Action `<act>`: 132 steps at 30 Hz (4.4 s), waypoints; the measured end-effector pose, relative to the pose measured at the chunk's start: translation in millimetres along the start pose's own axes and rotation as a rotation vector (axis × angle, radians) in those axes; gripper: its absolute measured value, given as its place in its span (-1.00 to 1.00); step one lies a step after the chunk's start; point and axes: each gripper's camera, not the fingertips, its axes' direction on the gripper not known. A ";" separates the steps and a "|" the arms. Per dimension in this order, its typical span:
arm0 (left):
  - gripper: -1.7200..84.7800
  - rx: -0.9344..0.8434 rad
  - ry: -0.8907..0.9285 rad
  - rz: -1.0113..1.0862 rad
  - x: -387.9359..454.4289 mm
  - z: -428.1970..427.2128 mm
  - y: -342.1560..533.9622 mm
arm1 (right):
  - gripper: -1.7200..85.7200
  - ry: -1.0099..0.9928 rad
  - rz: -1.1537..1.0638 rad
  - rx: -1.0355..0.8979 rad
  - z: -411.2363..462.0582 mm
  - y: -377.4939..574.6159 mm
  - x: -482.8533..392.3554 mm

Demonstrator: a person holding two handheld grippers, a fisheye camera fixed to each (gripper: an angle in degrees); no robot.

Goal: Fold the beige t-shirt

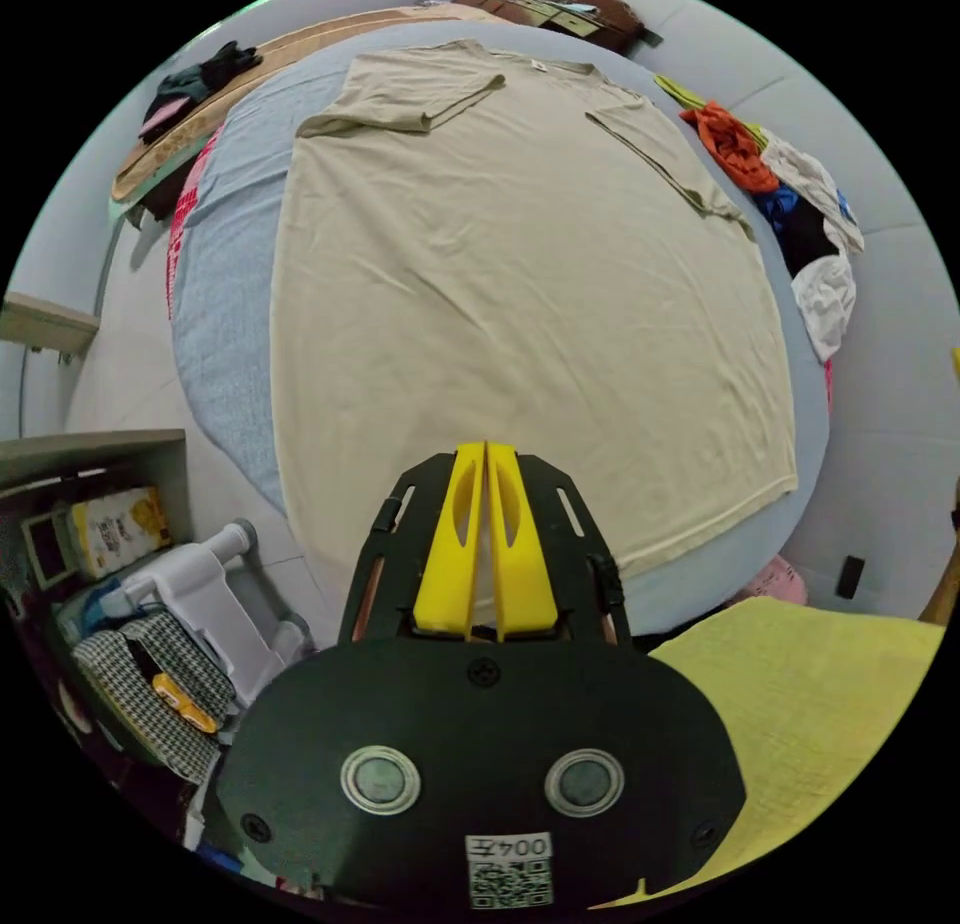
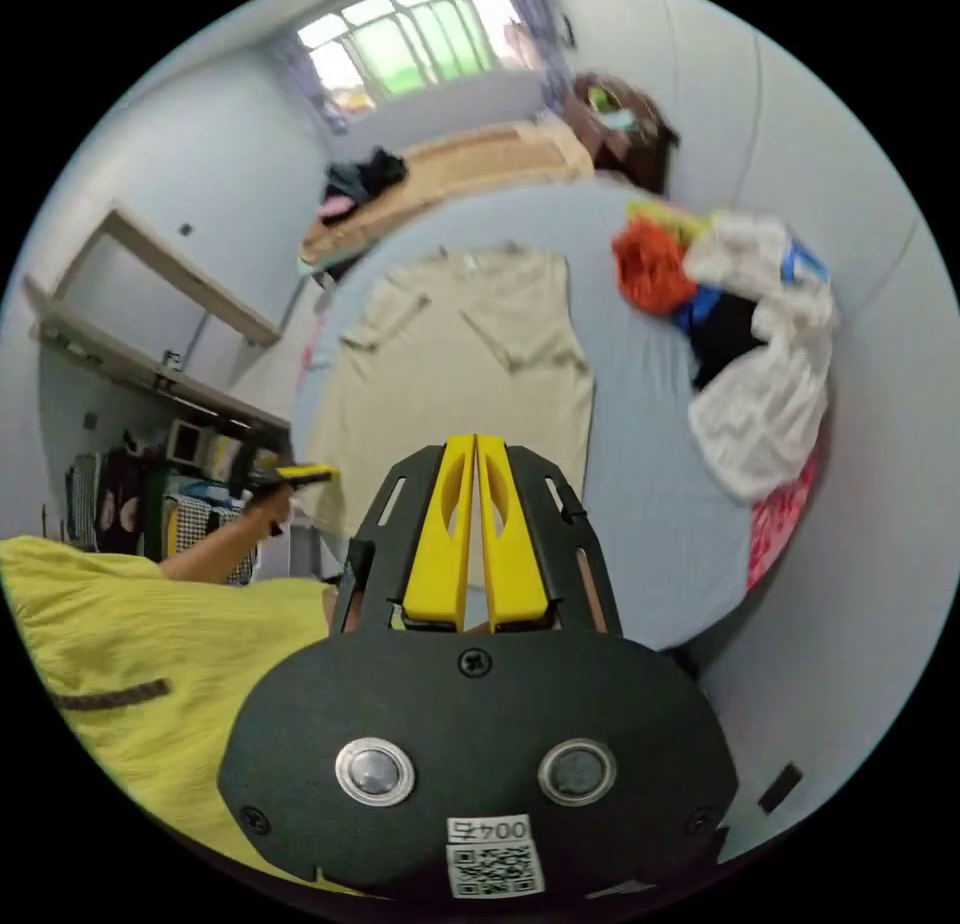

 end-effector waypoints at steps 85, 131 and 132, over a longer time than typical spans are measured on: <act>-0.63 0.419 0.680 -0.200 -359.9 144.2 221.3 | -0.97 -0.043 0.208 -0.291 109.3 379.1 93.2; -0.93 0.174 0.861 -0.203 -412.3 104.6 150.1 | -0.72 -0.593 0.624 0.129 -50.7 590.6 371.5; -0.93 0.152 0.836 -0.223 -406.0 100.9 146.8 | -0.72 -0.597 0.623 0.124 -49.5 592.0 375.7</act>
